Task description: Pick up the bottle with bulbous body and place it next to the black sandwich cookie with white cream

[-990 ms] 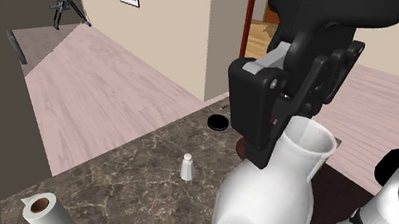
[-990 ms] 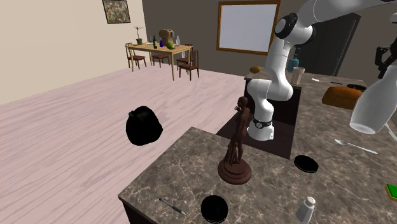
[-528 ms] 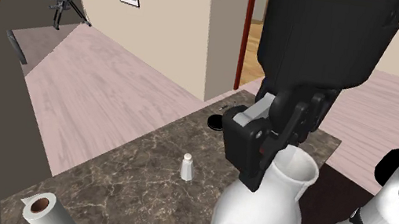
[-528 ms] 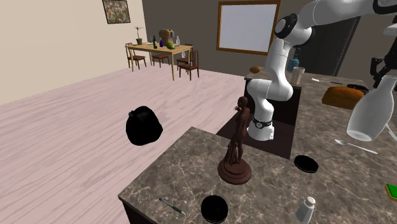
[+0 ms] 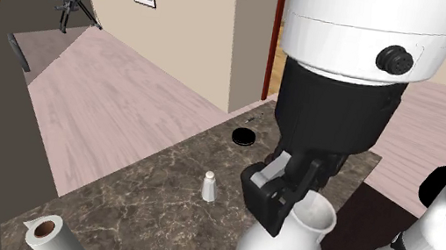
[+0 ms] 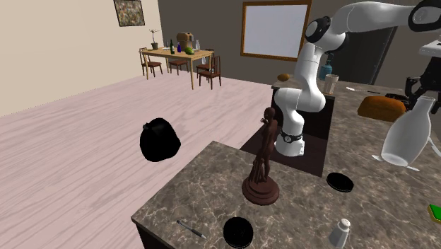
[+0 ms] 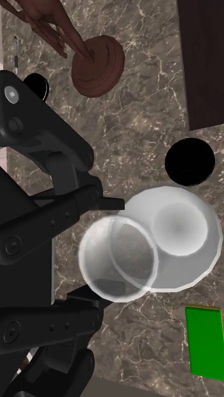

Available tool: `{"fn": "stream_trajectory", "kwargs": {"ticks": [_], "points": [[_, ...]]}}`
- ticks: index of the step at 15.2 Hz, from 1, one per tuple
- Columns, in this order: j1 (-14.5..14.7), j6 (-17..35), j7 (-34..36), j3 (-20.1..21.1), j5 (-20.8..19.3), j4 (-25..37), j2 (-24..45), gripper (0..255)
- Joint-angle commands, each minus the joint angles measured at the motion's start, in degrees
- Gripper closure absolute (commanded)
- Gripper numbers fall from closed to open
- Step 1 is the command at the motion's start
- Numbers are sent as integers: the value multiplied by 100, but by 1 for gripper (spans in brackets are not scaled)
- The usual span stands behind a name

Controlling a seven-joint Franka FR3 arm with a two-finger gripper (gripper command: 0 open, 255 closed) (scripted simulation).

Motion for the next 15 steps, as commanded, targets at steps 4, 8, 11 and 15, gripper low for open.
{"fn": "stream_trajectory", "kwargs": {"ticks": [4, 8, 11, 15], "points": [[58, 371, -76, 38, 91, -476, -120, 255], [93, 657, -120, 95, 157, -810, -177, 255], [115, 874, -148, 148, 205, -1049, -205, 255], [137, 1167, -179, 231, 266, -1350, -221, 255]]}}
